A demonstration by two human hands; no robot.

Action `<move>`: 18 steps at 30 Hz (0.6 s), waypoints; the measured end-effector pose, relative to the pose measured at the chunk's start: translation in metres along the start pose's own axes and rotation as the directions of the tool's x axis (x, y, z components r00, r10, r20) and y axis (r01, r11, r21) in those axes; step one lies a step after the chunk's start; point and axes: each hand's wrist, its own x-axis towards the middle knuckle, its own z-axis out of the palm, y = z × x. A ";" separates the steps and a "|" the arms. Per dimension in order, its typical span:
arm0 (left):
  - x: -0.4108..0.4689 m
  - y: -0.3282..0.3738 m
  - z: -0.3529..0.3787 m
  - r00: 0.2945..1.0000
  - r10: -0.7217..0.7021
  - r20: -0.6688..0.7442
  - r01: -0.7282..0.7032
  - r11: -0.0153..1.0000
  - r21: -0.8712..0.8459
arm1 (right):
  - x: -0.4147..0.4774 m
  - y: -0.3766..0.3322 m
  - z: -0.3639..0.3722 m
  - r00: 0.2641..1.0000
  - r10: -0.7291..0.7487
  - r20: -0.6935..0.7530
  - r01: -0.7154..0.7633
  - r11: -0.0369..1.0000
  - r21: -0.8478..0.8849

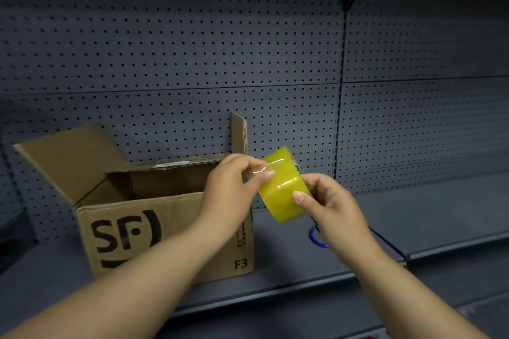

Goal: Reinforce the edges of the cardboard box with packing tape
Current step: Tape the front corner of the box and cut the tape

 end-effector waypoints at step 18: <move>0.003 0.003 -0.083 0.912 -0.188 0.366 0.308 0.901 -0.304 | -0.044 -0.031 0.065 0.998 -0.051 -0.048 0.049 0.998 -0.040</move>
